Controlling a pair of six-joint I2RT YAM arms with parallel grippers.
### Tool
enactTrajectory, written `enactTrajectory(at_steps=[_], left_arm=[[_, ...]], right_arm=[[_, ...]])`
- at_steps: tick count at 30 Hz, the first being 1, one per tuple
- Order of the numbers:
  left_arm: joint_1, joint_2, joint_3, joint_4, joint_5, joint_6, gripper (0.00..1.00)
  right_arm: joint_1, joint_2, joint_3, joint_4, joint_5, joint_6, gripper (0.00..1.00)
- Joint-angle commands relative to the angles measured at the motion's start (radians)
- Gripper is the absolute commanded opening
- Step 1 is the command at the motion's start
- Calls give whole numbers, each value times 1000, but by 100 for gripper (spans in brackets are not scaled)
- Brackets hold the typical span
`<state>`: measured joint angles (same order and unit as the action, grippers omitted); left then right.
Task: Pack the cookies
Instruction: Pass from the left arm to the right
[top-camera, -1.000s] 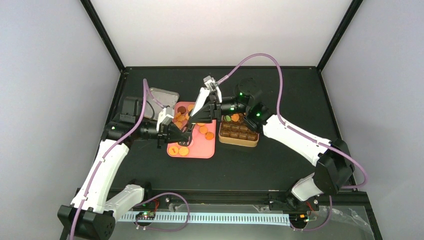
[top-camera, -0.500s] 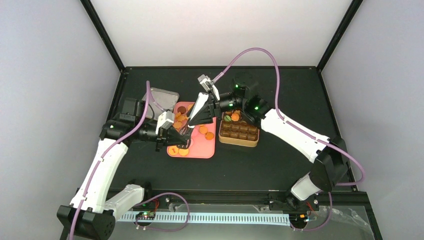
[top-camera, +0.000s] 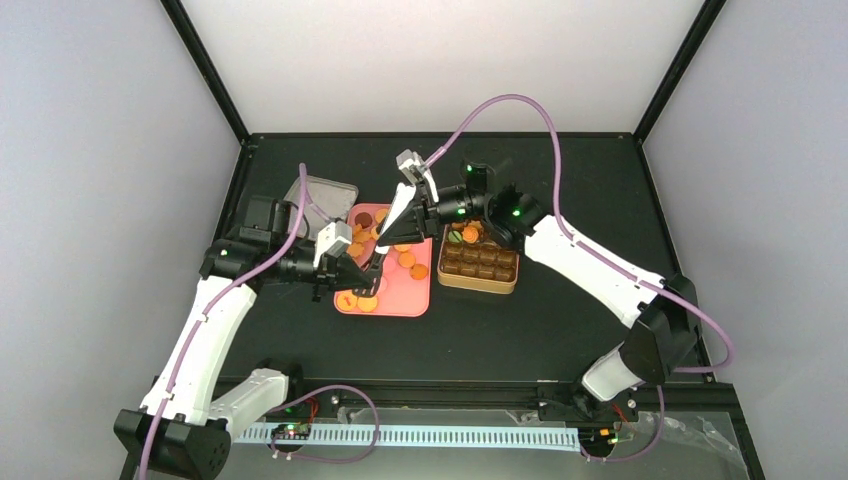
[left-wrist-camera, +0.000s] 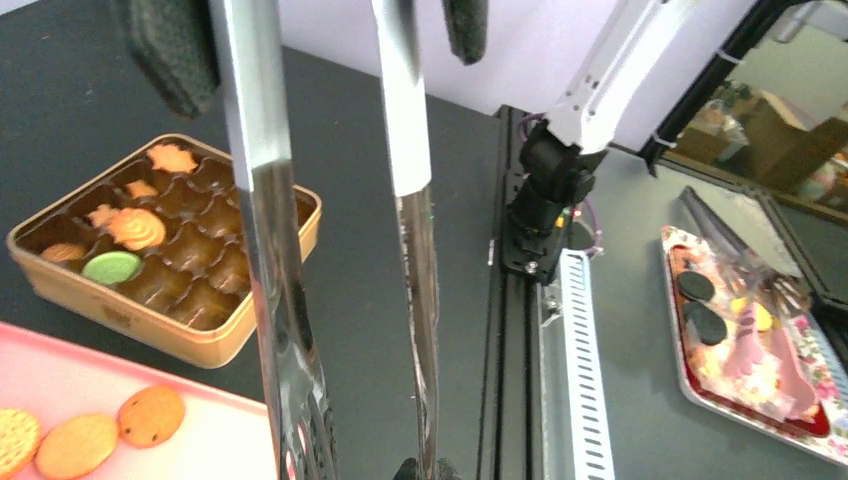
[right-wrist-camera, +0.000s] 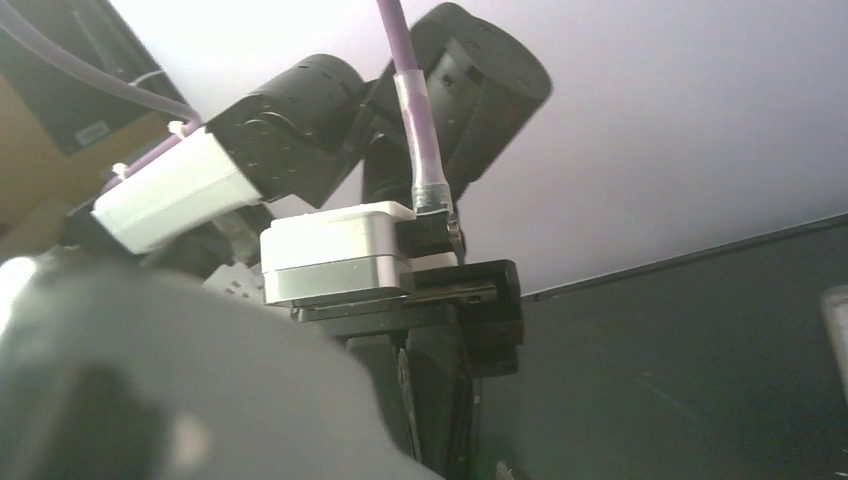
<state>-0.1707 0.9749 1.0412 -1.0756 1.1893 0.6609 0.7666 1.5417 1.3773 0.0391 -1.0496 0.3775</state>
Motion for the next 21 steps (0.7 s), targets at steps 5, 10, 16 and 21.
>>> enactTrajectory(at_steps=[5, 10, 16, 21], left_arm=[[1, -54, -17, 242, -173, -130, 3], [2, -51, -22, 266, -175, -169, 28], [5, -34, 22, 210, -278, -188, 56], [29, -21, 42, 205, -476, -186, 58]], right_arm=[[7, -81, -21, -60, 154, -27, 41], [9, -114, -90, 43, 220, 16, 36], [7, -183, -108, -65, 460, -107, 39], [5, -243, -153, -138, 686, -201, 39]])
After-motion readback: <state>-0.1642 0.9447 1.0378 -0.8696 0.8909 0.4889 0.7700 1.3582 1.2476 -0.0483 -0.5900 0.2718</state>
